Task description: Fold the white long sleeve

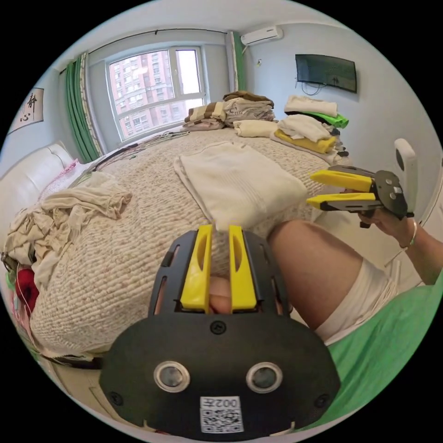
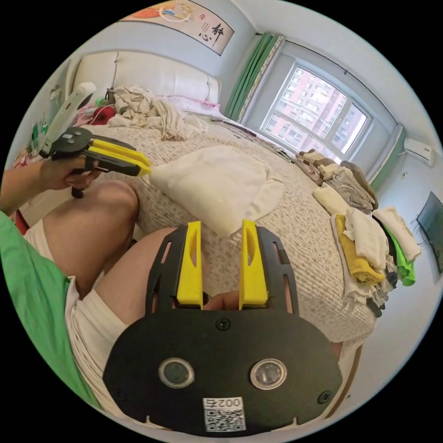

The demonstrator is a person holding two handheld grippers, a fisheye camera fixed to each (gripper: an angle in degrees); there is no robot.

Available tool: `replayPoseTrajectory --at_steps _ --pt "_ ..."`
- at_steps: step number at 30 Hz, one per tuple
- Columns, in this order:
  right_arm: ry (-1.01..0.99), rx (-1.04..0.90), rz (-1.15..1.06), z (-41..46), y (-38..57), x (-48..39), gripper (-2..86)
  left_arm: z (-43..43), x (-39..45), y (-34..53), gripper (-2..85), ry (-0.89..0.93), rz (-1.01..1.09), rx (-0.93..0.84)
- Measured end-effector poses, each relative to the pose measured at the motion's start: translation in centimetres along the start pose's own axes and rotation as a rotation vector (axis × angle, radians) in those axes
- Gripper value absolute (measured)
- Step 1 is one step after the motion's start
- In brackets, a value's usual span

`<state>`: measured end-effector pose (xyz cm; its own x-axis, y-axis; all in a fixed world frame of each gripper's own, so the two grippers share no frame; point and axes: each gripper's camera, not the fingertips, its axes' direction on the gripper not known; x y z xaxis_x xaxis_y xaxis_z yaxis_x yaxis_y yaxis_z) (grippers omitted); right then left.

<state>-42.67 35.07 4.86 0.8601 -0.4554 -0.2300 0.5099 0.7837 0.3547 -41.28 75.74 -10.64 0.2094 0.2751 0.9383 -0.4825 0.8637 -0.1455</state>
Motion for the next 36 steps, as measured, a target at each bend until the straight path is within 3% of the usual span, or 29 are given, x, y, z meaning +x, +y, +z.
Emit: replayPoseTrajectory --at_steps 10,20,24,27,32,36 --pt "0.040 -0.062 0.023 1.4 -0.7 -1.3 9.8 3.0 -1.4 -2.0 0.6 0.085 0.046 -0.211" --pt "0.014 -0.026 -0.014 -3.1 0.9 -1.1 5.2 0.8 -7.1 0.9 -1.0 0.424 -0.223 -0.224" --pt "-0.031 -0.033 0.020 -3.4 2.0 -0.4 5.0 -0.2 -7.5 2.2 -1.0 0.443 -0.276 -0.189" --pt "-0.060 -0.028 0.060 -4.1 2.1 0.6 4.9 -1.6 -5.2 2.4 -0.9 0.332 -0.184 -0.167" --pt "-0.149 -0.051 0.150 -5.5 1.8 3.2 4.3 -3.6 1.9 3.9 -0.4 -0.134 0.151 -0.113" --pt "-0.229 -0.065 0.200 -7.1 2.0 4.6 3.9 -3.7 4.5 5.1 2.4 -0.156 0.229 -0.094"
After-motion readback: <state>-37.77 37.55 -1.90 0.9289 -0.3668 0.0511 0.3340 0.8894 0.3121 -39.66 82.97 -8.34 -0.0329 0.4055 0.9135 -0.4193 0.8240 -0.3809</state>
